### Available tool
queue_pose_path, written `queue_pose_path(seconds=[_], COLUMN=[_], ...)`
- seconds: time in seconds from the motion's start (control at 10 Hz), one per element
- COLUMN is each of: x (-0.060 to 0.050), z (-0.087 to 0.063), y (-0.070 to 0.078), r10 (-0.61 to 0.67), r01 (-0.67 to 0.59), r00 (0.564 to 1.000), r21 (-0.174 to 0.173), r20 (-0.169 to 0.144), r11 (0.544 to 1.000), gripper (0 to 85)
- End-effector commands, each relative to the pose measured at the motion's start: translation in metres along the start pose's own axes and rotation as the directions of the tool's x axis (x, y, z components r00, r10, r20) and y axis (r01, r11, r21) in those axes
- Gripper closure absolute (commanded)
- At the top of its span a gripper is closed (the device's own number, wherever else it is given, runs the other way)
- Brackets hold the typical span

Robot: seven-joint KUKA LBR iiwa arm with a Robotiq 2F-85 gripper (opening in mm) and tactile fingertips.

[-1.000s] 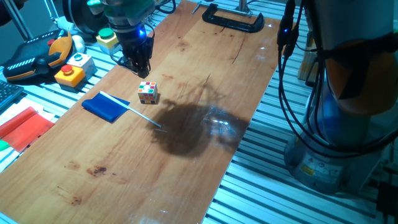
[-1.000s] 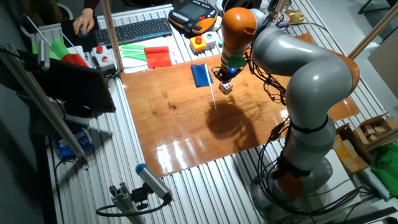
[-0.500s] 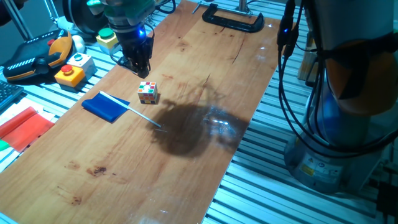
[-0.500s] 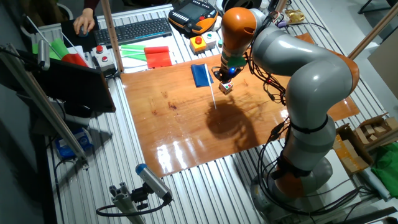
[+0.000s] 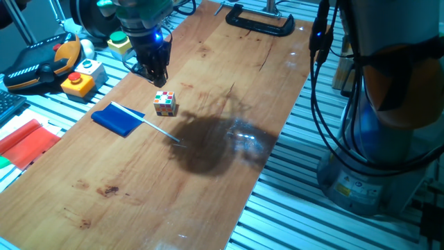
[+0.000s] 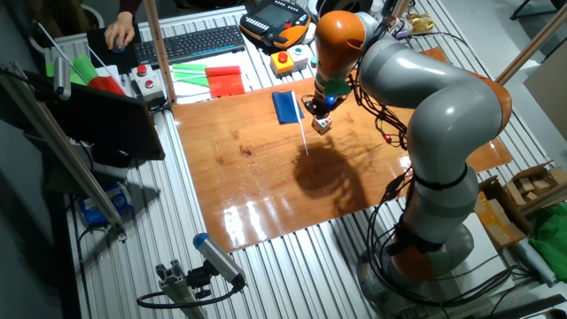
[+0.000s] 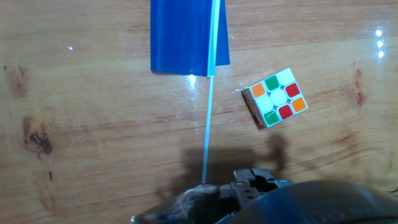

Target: Wave the flag

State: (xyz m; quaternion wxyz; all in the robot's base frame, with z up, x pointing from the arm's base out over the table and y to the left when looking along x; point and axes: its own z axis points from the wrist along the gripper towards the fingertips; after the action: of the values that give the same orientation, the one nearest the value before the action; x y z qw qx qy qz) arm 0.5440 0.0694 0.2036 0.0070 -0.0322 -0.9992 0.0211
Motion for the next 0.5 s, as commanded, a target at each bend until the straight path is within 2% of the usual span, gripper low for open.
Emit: queue_pose_path(seconds=[0.0, 0.4], x=[-0.0002, -0.0004], z=[-0.0003, -0.0019], y=[0.0004, 0.0028], r10=[0.0, 0.002], r01=[0.0, -0.002], r00=[1.0, 1.0], r21=[0.0, 0.003], r20=[0.0, -0.001], r11=[1.0, 1.0], gripper=[84.3, 84.3])
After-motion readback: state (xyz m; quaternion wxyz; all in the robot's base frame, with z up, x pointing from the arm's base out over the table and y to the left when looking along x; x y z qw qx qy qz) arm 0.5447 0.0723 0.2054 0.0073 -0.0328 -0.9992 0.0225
